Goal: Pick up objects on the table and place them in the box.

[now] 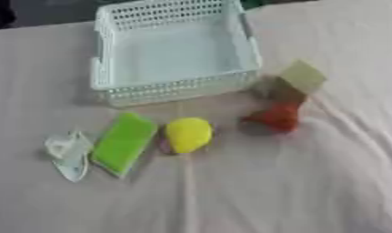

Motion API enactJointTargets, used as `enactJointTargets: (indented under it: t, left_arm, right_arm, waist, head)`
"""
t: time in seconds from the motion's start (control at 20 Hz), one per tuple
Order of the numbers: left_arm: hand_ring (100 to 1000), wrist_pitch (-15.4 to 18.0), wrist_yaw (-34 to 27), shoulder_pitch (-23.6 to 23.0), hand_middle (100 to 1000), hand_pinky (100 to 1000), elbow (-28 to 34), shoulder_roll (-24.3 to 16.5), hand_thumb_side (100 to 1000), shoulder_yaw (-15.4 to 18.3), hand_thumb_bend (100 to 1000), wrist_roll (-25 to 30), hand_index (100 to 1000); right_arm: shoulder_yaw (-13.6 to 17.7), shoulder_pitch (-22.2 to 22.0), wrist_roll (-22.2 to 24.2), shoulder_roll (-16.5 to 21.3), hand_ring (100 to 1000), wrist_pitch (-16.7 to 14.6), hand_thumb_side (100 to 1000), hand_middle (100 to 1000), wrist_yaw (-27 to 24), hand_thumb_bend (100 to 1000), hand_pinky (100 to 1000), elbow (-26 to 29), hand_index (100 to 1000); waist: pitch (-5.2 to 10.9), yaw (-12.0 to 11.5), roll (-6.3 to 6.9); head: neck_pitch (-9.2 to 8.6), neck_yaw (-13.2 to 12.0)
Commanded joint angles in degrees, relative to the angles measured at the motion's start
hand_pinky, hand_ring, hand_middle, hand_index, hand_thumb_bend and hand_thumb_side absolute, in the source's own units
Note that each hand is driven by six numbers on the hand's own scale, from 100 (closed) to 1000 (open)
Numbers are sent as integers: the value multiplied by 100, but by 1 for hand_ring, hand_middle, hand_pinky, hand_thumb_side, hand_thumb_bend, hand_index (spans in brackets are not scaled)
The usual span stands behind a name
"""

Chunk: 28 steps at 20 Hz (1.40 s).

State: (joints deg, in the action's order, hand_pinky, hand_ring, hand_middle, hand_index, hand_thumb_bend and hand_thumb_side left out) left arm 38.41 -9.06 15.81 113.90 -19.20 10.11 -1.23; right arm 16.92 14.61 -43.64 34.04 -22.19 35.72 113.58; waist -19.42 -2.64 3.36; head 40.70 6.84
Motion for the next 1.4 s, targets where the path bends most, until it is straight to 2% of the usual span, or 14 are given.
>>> enactJointTargets:
  t: [0.05,0.5,0.7,0.8,1.0,1.05,1.4]
  left_arm:
    - [1000,-10,-14,23,984,960,69,-135,989,62,182,-12,1000]
    - [999,20,-27,37,981,962,69,-236,983,70,177,-38,1000]
    - [1000,15,-43,47,980,962,69,-262,983,48,177,-24,1000]
    - [999,9,-57,54,979,963,69,-280,982,39,177,-15,1000]
    - [999,-7,-81,59,978,963,69,-307,982,23,177,10,1000]
    - [999,-18,-83,56,976,963,69,-318,983,17,176,21,1000]
    - [997,-76,-118,55,972,963,69,-361,982,-17,175,76,1000]
  right_arm:
    - [47,47,5,186,949,-3,1000,895,27,100,912,101,984]
    - [15,88,298,474,949,411,1000,893,70,127,910,101,977]
    - [-73,157,755,695,949,743,1000,890,94,185,909,101,972]
    - [-141,161,1086,904,945,906,1000,887,139,224,904,101,971]
    - [-321,154,1533,1286,941,1121,1000,886,209,243,901,101,970]
    - [-437,113,1660,1479,934,1116,1000,888,269,277,896,101,969]
    - [-1094,71,2796,2425,936,1125,1000,906,585,300,901,101,979]
  waist:
    - [130,3,-27]
    - [161,11,-32]
    - [191,30,-49]
    - [210,32,-69]
    - [235,22,-106]
    - [244,11,-131]
    - [303,-22,-203]
  head:
    - [-71,32]
    - [-141,118]
    - [-118,186]
    - [-93,207]
    - [-56,252]
    - [-31,254]
    - [118,259]
